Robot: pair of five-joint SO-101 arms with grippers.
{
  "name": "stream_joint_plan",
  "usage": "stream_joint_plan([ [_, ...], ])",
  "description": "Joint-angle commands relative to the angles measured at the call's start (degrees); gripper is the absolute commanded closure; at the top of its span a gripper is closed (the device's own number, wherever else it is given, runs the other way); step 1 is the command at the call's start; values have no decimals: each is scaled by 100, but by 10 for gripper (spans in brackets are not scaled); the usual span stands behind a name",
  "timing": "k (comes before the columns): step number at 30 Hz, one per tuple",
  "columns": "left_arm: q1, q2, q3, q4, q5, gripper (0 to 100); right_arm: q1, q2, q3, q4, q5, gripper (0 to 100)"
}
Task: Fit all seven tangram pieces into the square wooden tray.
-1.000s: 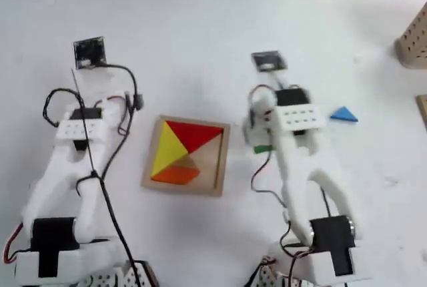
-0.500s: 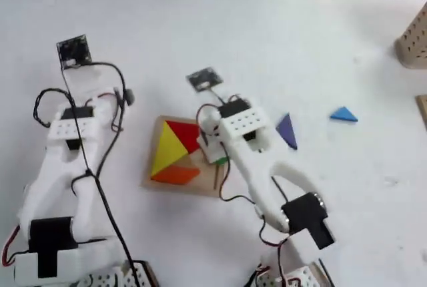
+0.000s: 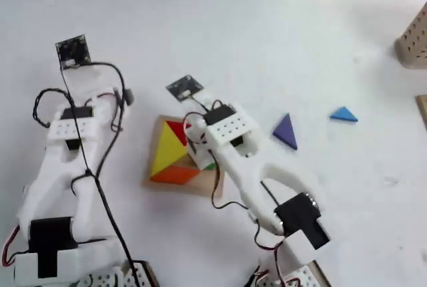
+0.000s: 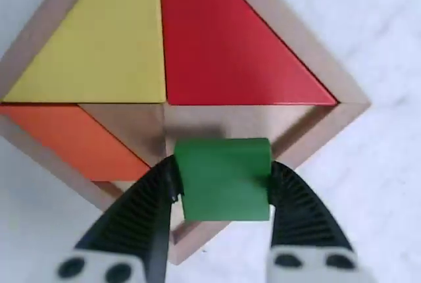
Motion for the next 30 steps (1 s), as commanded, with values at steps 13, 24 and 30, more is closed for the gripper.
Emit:
stream_joint_plan([
  [13, -31, -48, -281, -9, 26, 771, -295, 286, -141, -233, -9, 769],
  [24, -13, -48, -255, -9, 26, 771, -154, 286, -941, 321, -255, 721],
  [30, -13, -48, -255, -9, 26, 771, 101, 277, -1398, 936, -316, 788],
])
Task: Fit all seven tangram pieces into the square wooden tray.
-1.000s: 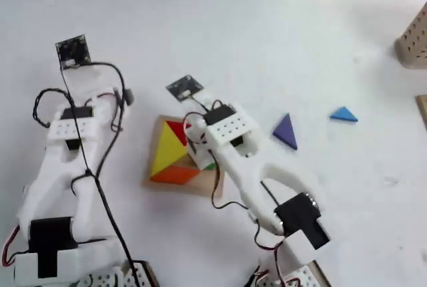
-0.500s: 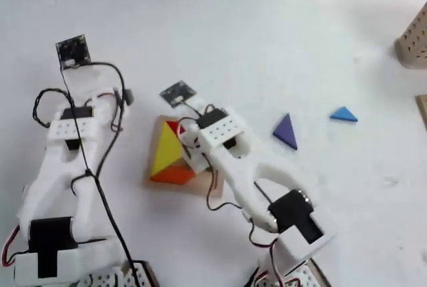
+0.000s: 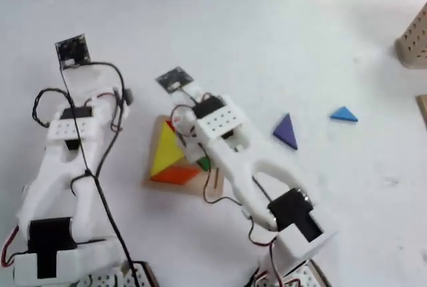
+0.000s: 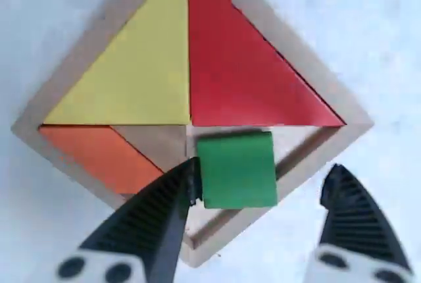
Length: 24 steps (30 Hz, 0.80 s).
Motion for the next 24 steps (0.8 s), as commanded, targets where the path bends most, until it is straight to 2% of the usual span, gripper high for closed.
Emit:
stream_joint_plan([
  [1, -4, -48, -255, -9, 26, 771, 224, -66, -448, 409, -35, 828],
  [5, 48, -48, -246, -9, 18, 771, 312, -207, -448, 602, -35, 990],
  [7, 48, -48, -246, -9, 18, 771, 374, -382, -255, 593, -44, 966],
  [10, 48, -48, -246, -9, 18, 771, 567, -611, 202, 444, -18, 982],
  [14, 48, -48, -246, -9, 18, 771, 787, -743, 1073, -312, 167, 981],
  [24, 40, -48, -246, 0, 18, 771, 435, -716, 1538, -1015, 220, 981],
])
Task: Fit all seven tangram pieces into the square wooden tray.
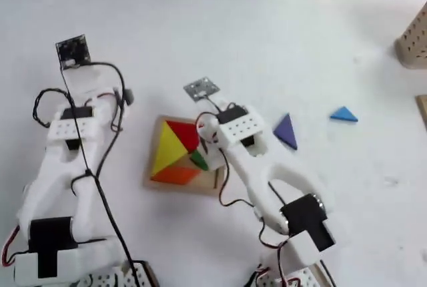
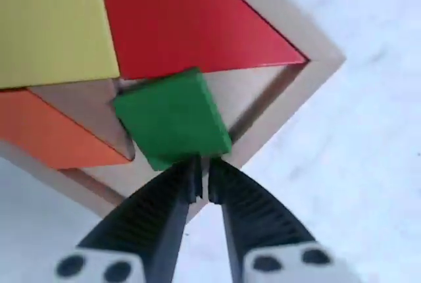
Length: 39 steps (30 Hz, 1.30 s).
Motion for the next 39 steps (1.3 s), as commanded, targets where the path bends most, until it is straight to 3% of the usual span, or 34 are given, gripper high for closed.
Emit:
stream_joint_plan([
  [1, 40, -48, -246, 0, 18, 771, -127, -224, 114, -321, 44, 981],
  [7, 40, -48, -246, 0, 18, 771, -391, -286, 105, -215, 44, 981],
  [22, 215, -75, -220, 35, 9, 771, -31, -1481, 141, 198, -229, 980],
  [28, 980, -119, 0, 132, 9, 781, 1868, -1824, 334, 259, -378, 981],
  [31, 1253, -400, 26, 378, 9, 924, 2747, -1868, 651, 321, -237, 981],
  [32, 1358, -514, 53, 466, 9, 989, 2905, -1886, 818, 303, -9, 981],
  [34, 1640, -769, 264, 554, 9, 947, 3116, -1903, 1134, 286, 281, 981],
  [39, 2580, -1393, 949, 501, -440, 977, 3635, -1859, 1486, 189, 316, 981],
])
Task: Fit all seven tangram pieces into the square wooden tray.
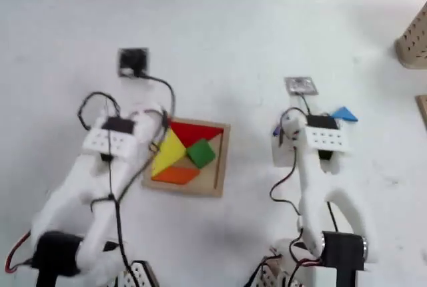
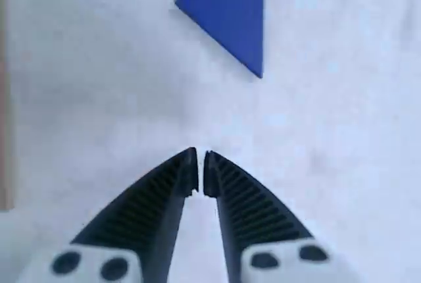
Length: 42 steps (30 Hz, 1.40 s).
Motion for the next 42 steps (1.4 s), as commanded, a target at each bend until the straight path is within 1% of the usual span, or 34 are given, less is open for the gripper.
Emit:
stream_joint_plan([
  [1, 927, -708, 396, -9, -527, 978, 409, -145, 149, -189, 123, 981],
  [5, 1525, -1007, 826, -378, -571, 977, 743, -145, 255, -637, 132, 981],
  [8, 1833, -1007, 1002, -756, -571, 977, 796, -154, 237, -655, 132, 981],
  [10, 1921, -866, 1055, -1011, -563, 977, 787, -163, 237, -655, 132, 981],
  [14, 1912, -303, 923, -1266, -563, 977, 778, -163, 237, -655, 141, 981],
  [18, 1930, 268, 642, -1275, -563, 978, 796, -189, 237, -646, 141, 981],
  [21, 1947, 374, 615, -1275, -563, 978, 804, -189, 237, -646, 141, 981],
  [28, 2018, 207, 642, -870, -571, 978, 796, -189, 237, -646, 141, 981],
  [38, 2387, -382, 1099, -870, -607, 978, 778, -189, 237, -646, 141, 981],
  [42, 2220, -462, 1099, -870, -571, 978, 778, -189, 237, -646, 141, 981],
])
